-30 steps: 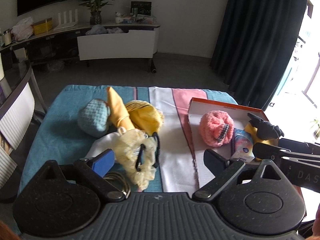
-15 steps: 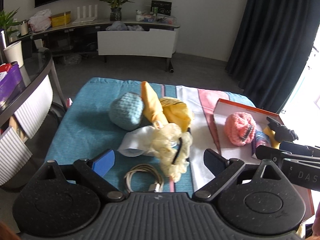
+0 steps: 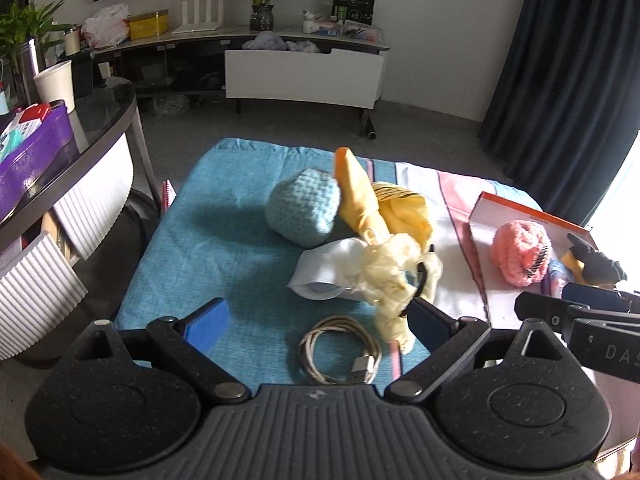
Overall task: Organize soft objects
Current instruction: 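Move the left gripper toward the white face mask while the right gripper approaches the cream scrunchie, then grasp the cream scrunchie with the right gripper while the left gripper grasps the white face mask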
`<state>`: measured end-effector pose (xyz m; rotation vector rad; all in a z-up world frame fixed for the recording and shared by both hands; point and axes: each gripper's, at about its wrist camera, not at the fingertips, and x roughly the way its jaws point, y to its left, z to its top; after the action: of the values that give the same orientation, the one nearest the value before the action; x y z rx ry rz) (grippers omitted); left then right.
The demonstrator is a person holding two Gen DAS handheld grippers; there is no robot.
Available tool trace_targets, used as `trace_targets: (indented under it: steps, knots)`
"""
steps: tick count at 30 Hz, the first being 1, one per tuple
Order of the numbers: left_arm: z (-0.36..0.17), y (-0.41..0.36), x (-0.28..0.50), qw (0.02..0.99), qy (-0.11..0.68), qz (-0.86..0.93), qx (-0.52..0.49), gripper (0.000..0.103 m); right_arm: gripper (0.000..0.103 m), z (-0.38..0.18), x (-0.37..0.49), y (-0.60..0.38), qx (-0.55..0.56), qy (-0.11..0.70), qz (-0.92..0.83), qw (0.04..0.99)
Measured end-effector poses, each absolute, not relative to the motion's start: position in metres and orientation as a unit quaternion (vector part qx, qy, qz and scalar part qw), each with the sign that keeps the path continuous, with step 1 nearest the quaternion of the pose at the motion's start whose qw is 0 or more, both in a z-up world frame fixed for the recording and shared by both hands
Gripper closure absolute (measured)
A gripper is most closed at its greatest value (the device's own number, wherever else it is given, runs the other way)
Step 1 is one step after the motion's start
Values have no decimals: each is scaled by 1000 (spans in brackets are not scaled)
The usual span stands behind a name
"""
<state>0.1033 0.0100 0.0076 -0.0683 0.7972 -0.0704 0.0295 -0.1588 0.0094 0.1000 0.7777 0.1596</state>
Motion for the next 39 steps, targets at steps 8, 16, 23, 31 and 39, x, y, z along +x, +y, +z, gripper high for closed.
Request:
trace_targets:
  steps: [8, 16, 23, 31, 39]
  knots:
    - [1, 25, 105, 918, 394, -21, -36, 4, 29, -4, 41, -137, 45, 394, 108, 912]
    - [-8, 38, 107, 915, 402, -16, -37, 4, 29, -19, 56, -121, 44, 408, 120, 904]
    - [-14, 49, 111, 912, 408, -8, -44, 4, 29, -28, 75, -104, 46, 410, 126, 902]
    - [-19, 57, 118, 911, 410, -2, -51, 4, 66, -40, 94, -97, 57, 414, 130, 899]
    - [-23, 53, 127, 911, 410, -14, -53, 4, 96, -25, 83, -119, 61, 378, 109, 917]
